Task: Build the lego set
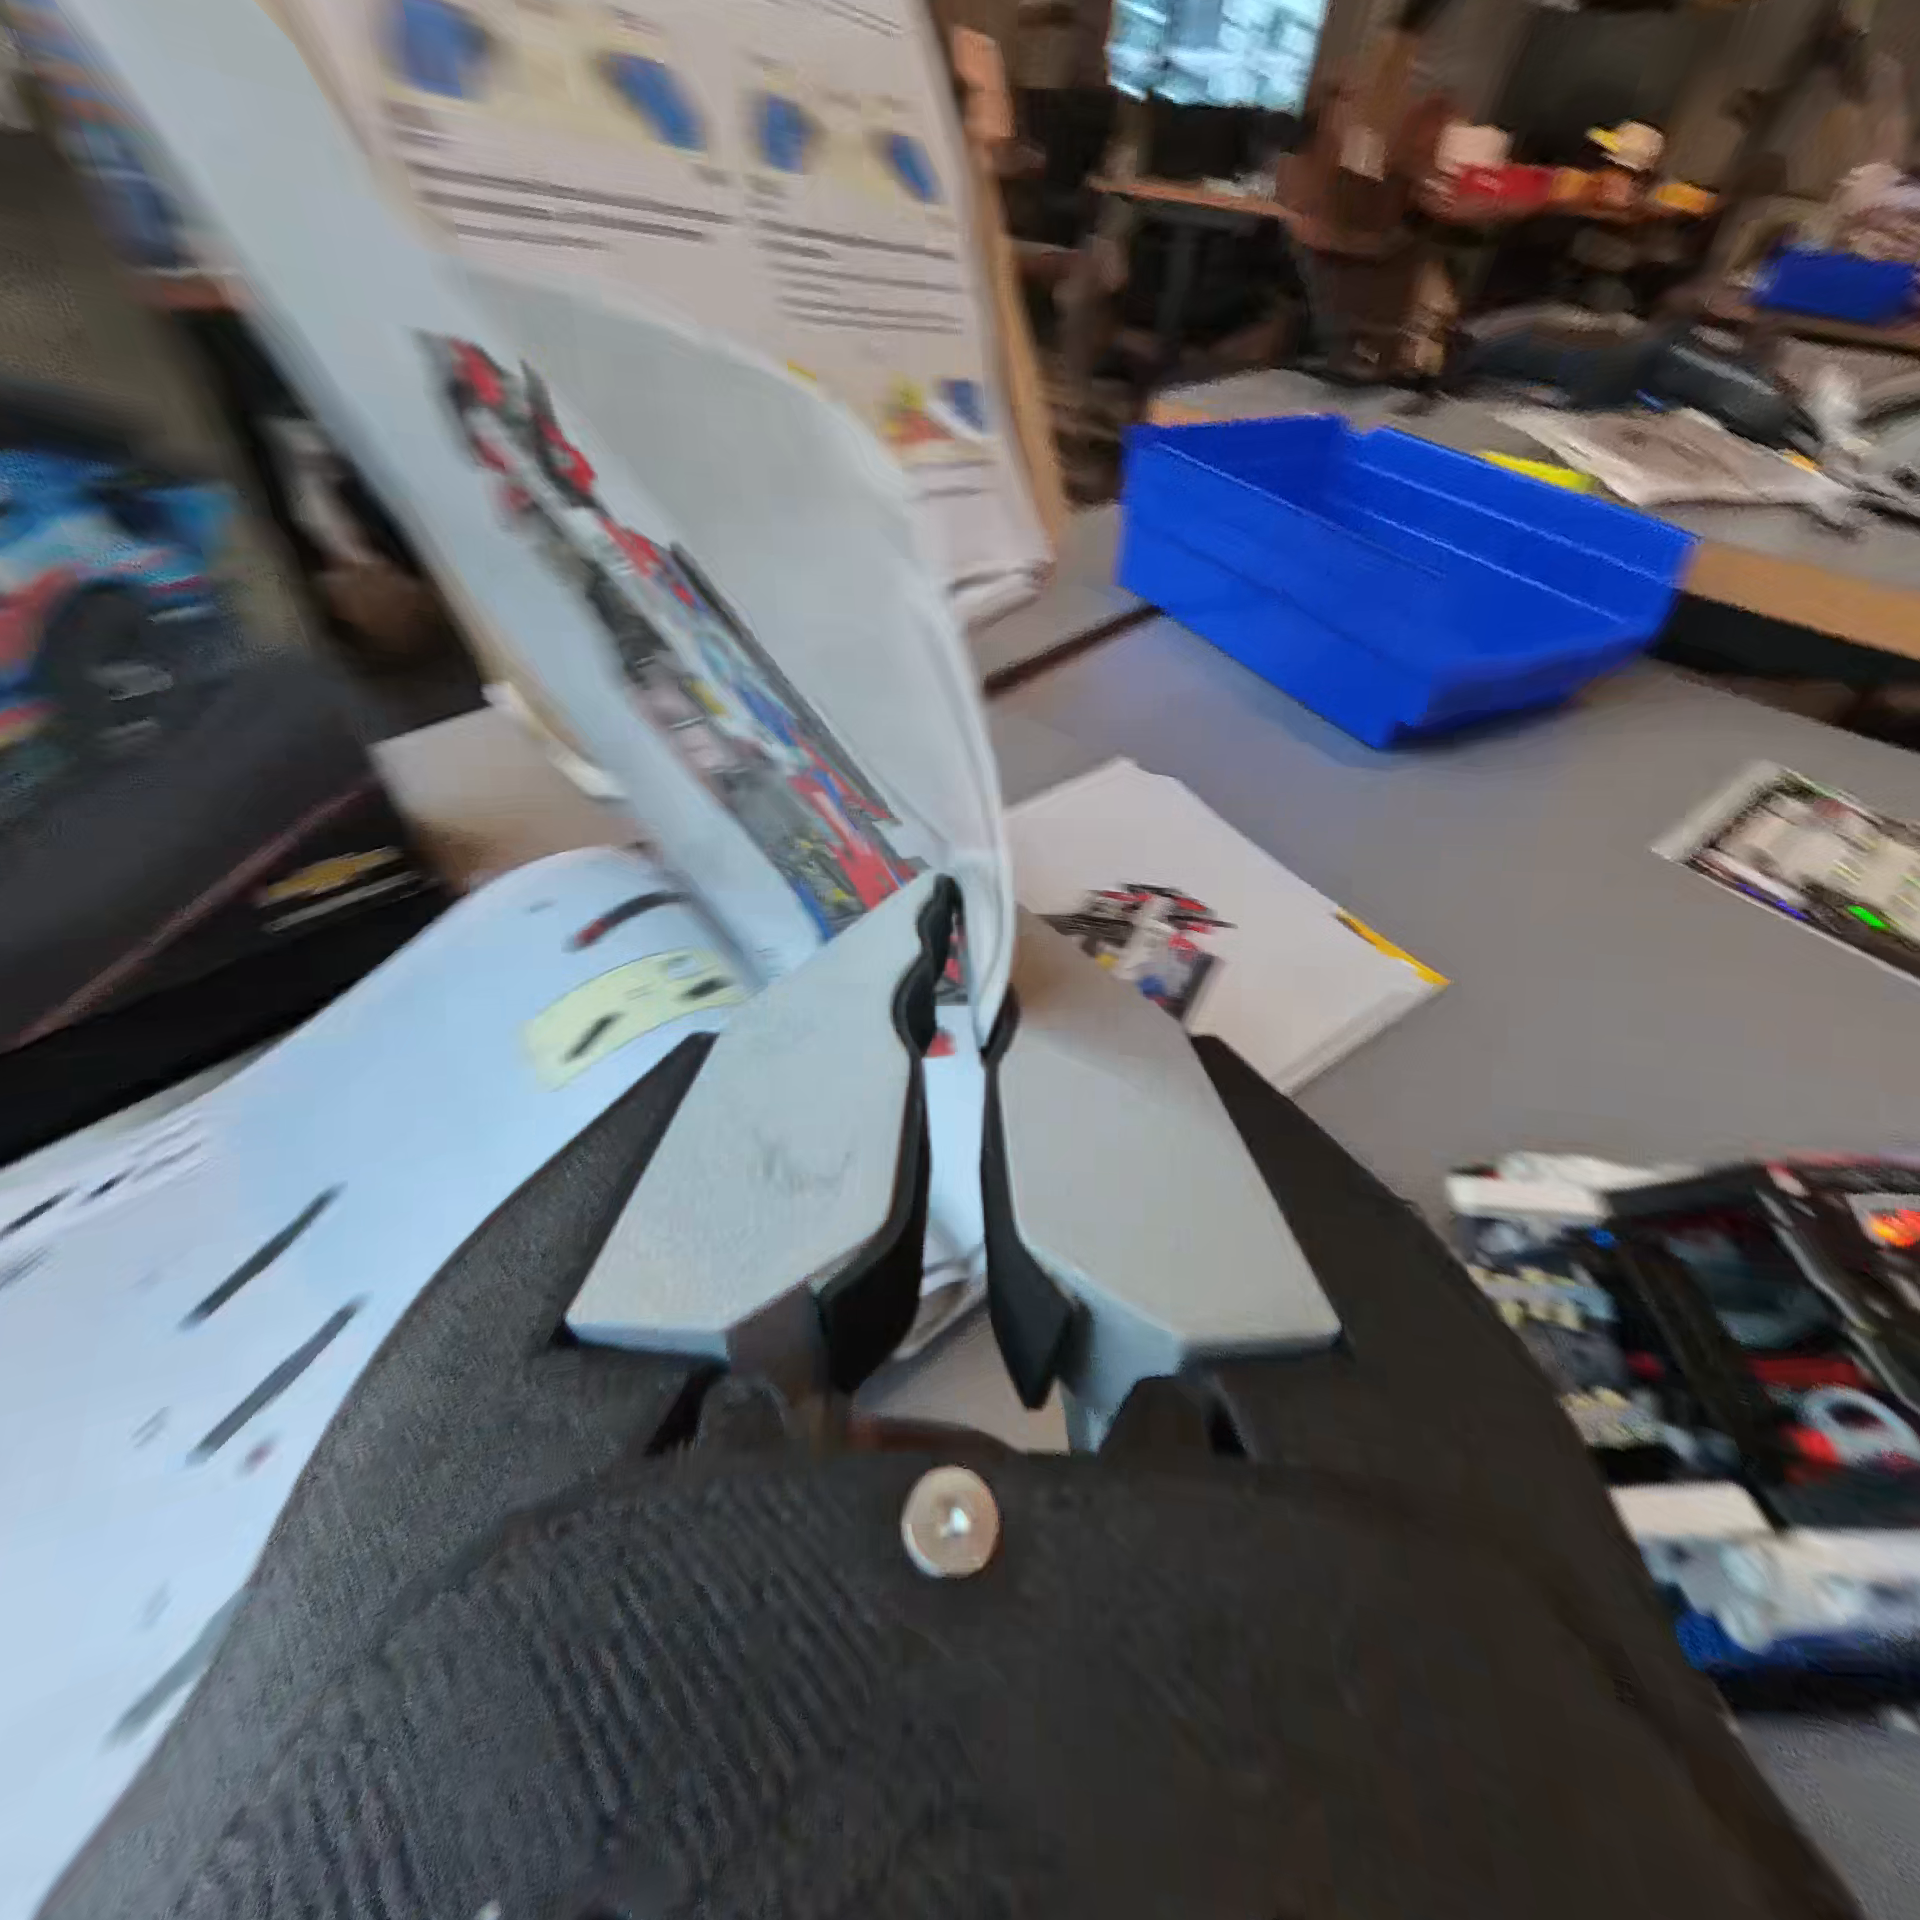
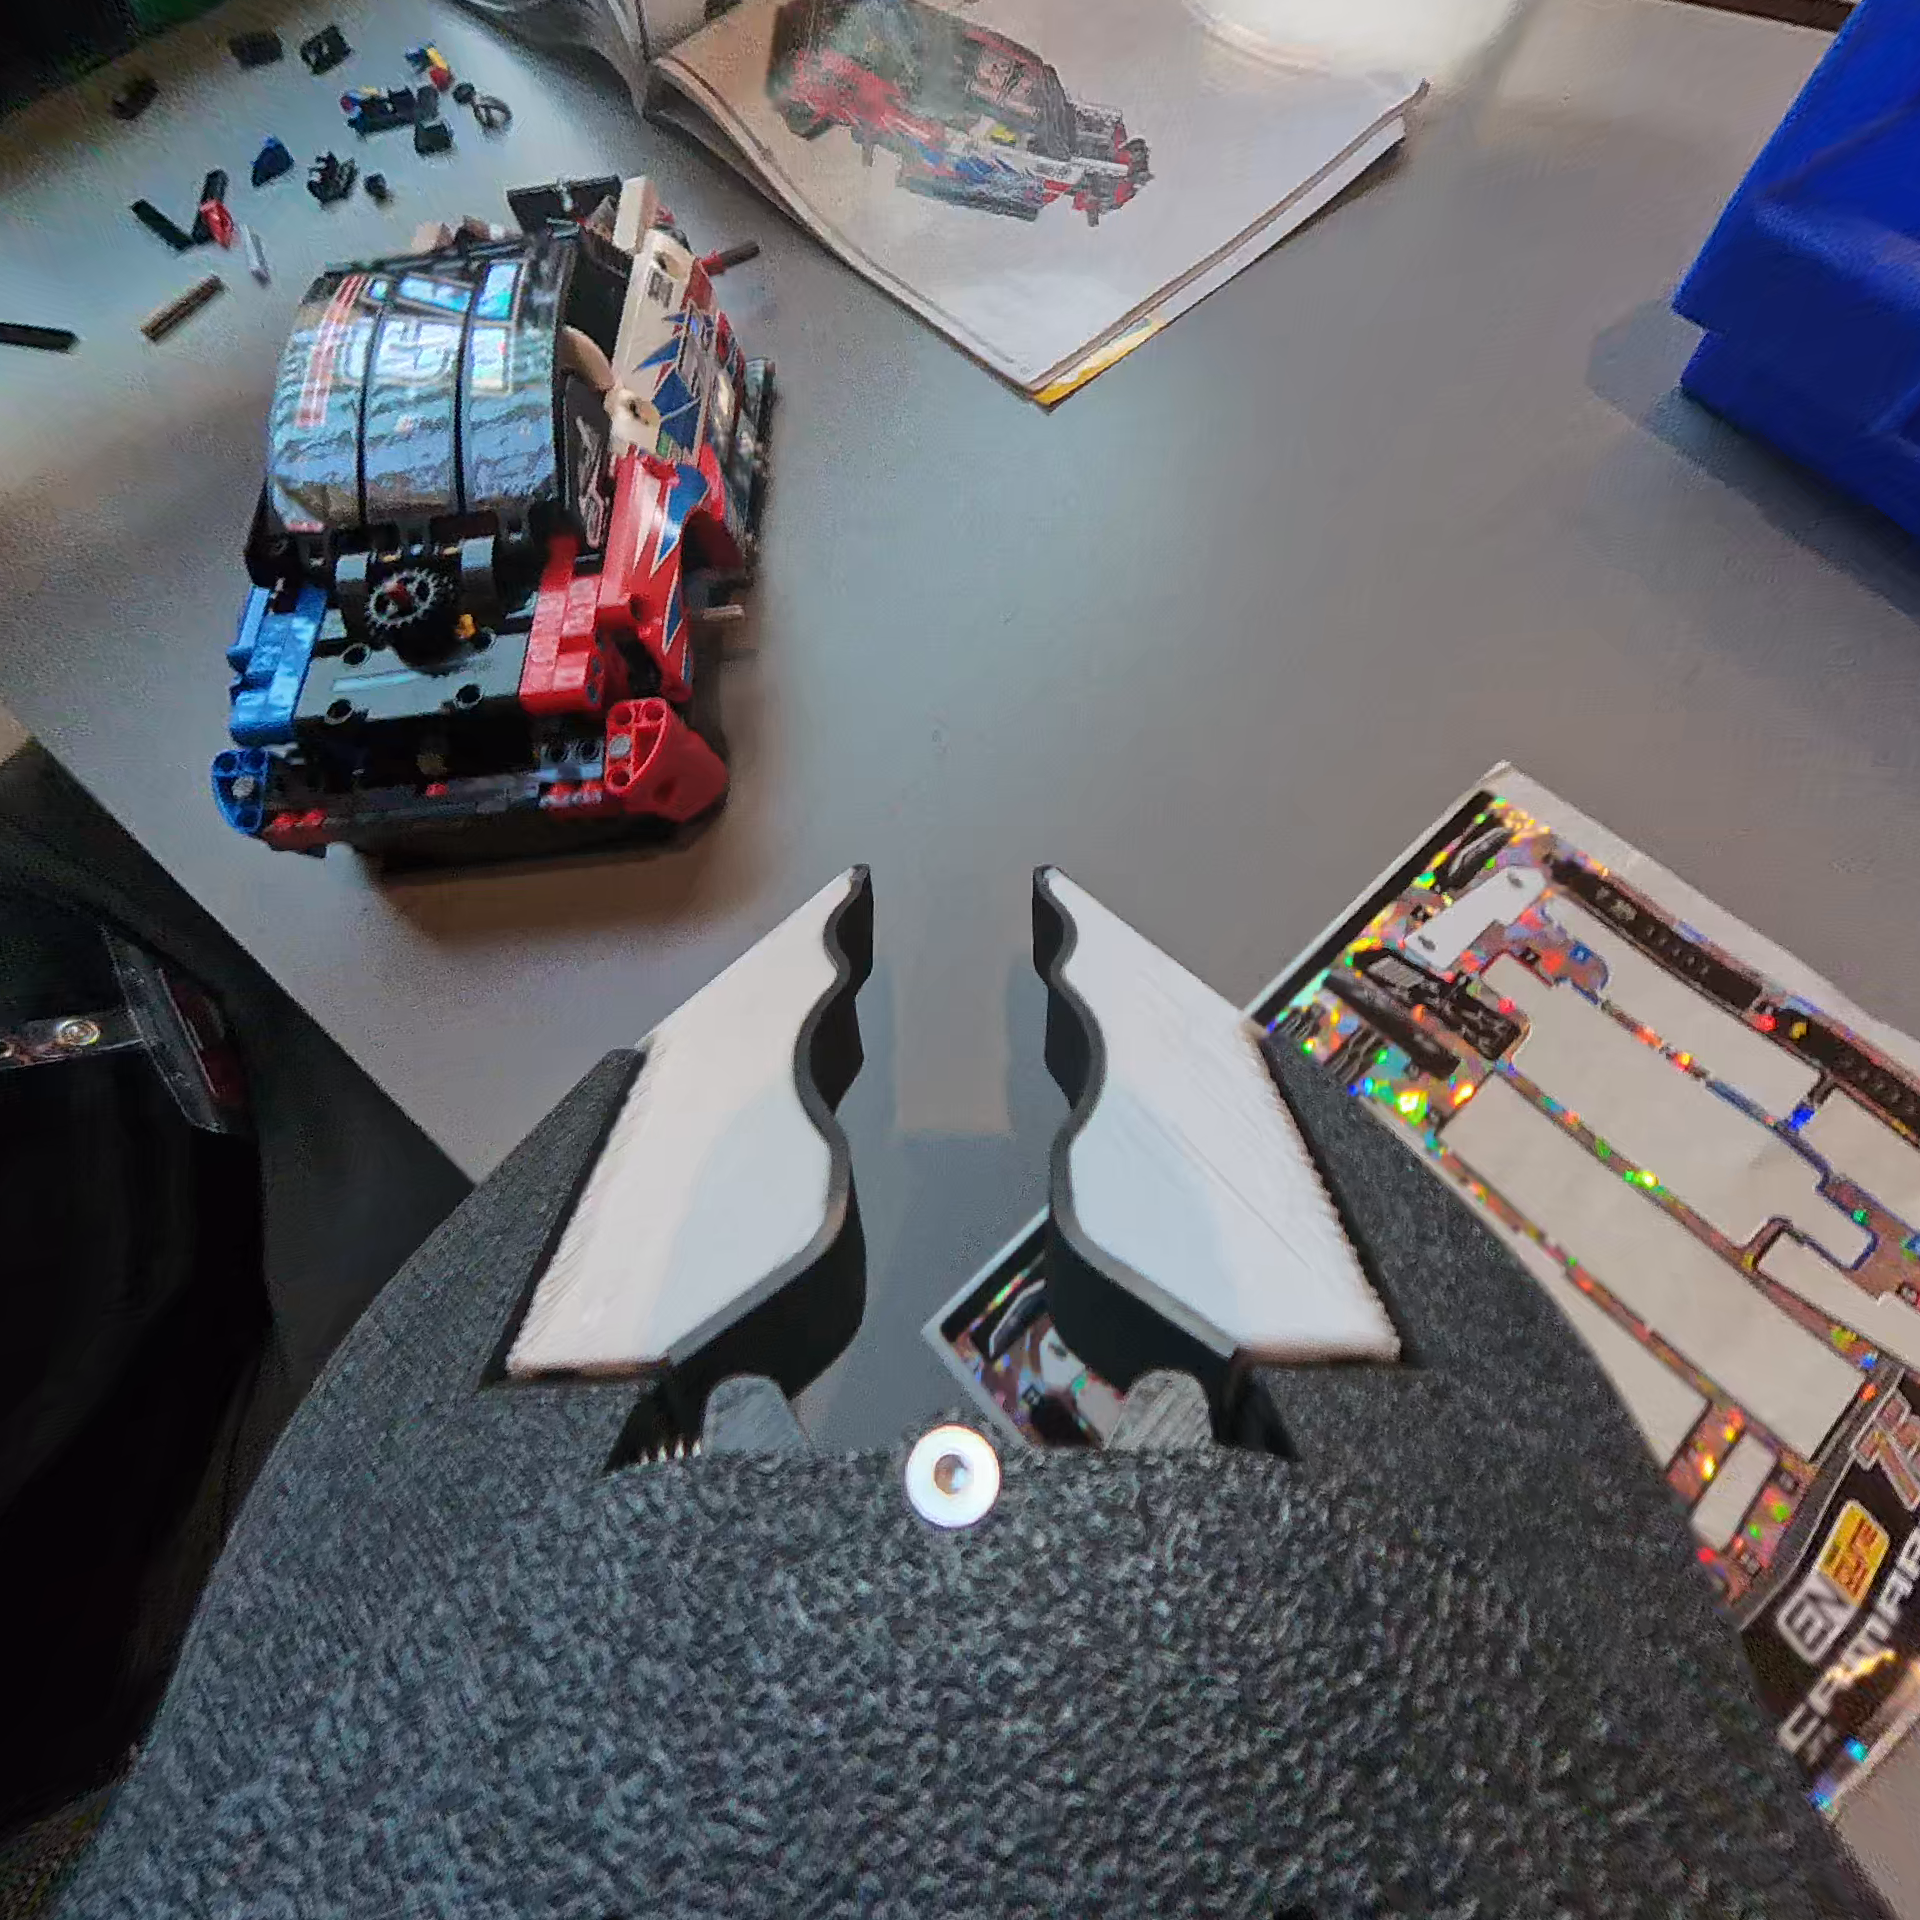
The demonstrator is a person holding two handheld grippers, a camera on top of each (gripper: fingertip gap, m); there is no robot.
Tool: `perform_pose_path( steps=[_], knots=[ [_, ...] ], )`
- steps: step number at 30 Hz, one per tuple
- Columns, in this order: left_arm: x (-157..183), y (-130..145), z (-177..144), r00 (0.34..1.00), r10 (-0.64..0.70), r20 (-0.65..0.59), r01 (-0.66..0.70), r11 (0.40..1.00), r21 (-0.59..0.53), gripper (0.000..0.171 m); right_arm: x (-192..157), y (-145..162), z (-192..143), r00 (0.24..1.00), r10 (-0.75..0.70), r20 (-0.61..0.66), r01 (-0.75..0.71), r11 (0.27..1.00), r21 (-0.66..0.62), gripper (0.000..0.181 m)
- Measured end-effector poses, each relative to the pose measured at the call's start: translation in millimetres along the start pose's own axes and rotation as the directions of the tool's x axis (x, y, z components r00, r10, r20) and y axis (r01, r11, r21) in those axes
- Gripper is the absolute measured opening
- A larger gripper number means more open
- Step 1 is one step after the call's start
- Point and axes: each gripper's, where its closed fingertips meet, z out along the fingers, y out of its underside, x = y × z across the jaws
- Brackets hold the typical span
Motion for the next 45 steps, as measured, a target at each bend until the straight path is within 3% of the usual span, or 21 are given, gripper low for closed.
perform_pose_path(
  steps=[2,4,7,9,10,13,20,26,45],
  knots=[
    [50,17,29,0.975,0.059,-0.215,-0.087,0.989,-0.123,0.013,6,-17,11,1.0,0.0,-0.003,0.0,1.0,-0.003,0.029],
    [77,43,50,0.937,0.098,-0.335,-0.187,0.95,-0.248,0.026,9,-38,22,1.0,-0.003,0.0,0.003,1.0,0.007,0.029],
    [98,78,47,0.857,0.087,-0.508,-0.324,0.858,-0.399,0.041,14,-62,47,1.0,-0.018,0.022,0.018,1.0,-0.016,0.029],
    [78,97,35,0.869,0.104,-0.483,-0.378,0.769,-0.515,0.068,23,-69,69,0.999,-0.044,0.019,0.045,0.996,-0.072,0.032],
    [68,103,25,0.877,0.104,-0.469,-0.384,0.737,-0.556,0.07,27,-72,80,0.998,-0.058,0.026,0.06,0.994,-0.096,0.033],
    [50,108,-10,0.883,0.133,-0.45,-0.403,0.705,-0.583,0.09,32,-85,111,0.993,-0.093,0.073,0.101,0.986,-0.129,0.035],
    [18,106,-82,0.933,0.211,-0.29,-0.347,0.733,-0.585,0.076,43,-105,157,0.978,-0.147,0.149,0.167,0.976,-0.137,0.039],
    [17,118,-116,0.979,0.107,-0.175,-0.191,0.783,-0.592,0.071,54,-102,166,0.975,-0.192,0.109,0.207,0.967,-0.147,0.039],
    [41,133,-130,0.992,0.033,-0.119,-0.1,0.782,-0.615,0.065,50,-96,139,0.978,-0.173,0.116,0.182,0.981,-0.073,0.039]
  ],
)
